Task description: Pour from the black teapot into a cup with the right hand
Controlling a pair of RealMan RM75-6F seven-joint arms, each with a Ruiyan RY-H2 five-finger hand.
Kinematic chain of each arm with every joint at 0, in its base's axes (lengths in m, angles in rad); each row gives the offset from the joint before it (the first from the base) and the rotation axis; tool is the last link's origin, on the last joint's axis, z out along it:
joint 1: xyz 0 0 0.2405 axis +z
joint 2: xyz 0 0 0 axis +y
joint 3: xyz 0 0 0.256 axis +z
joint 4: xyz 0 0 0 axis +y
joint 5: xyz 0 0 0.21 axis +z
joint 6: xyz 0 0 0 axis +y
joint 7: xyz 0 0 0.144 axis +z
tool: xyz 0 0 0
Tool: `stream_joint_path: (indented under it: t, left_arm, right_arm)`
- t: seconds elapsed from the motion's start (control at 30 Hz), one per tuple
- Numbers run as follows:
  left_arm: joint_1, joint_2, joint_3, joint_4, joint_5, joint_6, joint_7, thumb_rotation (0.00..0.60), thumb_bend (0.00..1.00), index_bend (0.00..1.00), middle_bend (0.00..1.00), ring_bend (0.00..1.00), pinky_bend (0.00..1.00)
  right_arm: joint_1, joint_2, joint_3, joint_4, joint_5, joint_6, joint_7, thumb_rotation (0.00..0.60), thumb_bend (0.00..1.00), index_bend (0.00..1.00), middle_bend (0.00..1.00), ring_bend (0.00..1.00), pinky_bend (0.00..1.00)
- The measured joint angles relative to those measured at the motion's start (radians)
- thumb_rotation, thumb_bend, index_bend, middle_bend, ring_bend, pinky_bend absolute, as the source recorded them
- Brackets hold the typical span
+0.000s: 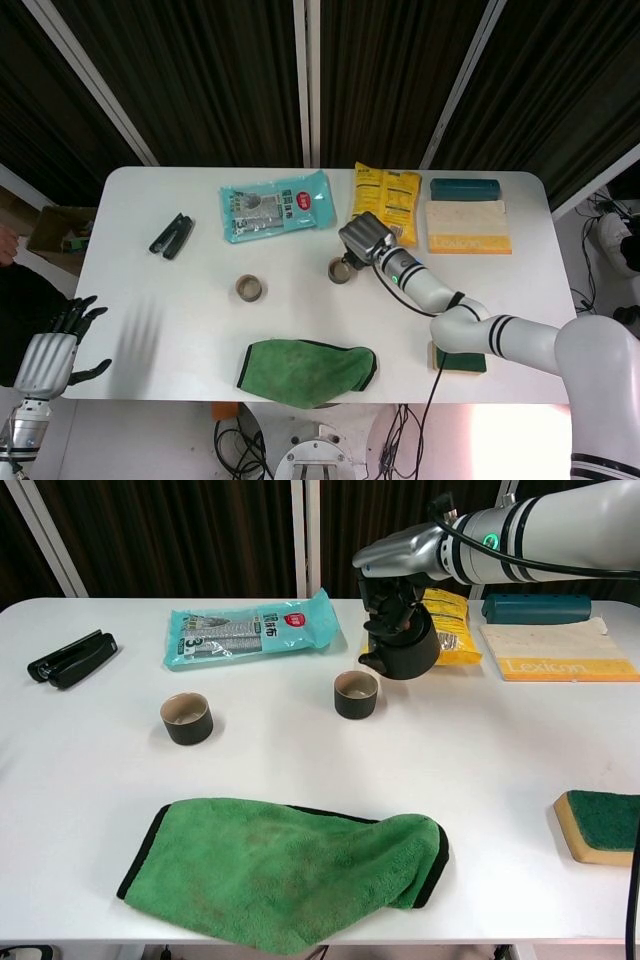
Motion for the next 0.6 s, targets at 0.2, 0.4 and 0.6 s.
stream_joint_path:
  t: [0.2, 0.4, 0.6]
  left_arm:
    - [-0.002, -0.003, 0.0, 0.002, 0.002, -0.001, -0.002, 0.6, 0.13, 0.21, 0.09, 0.07, 0.23]
    - [-0.001, -0.002, -0.001, 0.004, 0.003, 0.003, -0.005, 0.6, 0.13, 0.21, 0.09, 0.07, 0.23]
    - [0.002, -0.003, 0.0, 0.01, 0.002, 0.005, -0.013, 0.6, 0.13, 0.21, 0.09, 0.07, 0.23]
  right_arm:
    - [0.015, -0.001, -0.015, -0.005, 0.014, 0.01, -0.045, 0.6, 0.53, 1.0, 1.0, 0.97, 0.54]
    - [0.03, -0.004, -0.032, -0.012, 0.036, 0.022, -0.092, 0.6, 0.53, 1.0, 1.0, 0.97, 0.54]
    - [0.043, -0.009, -0.039, -0.022, 0.061, 0.035, -0.122, 0.6, 0.53, 1.0, 1.0, 0.97, 0.54]
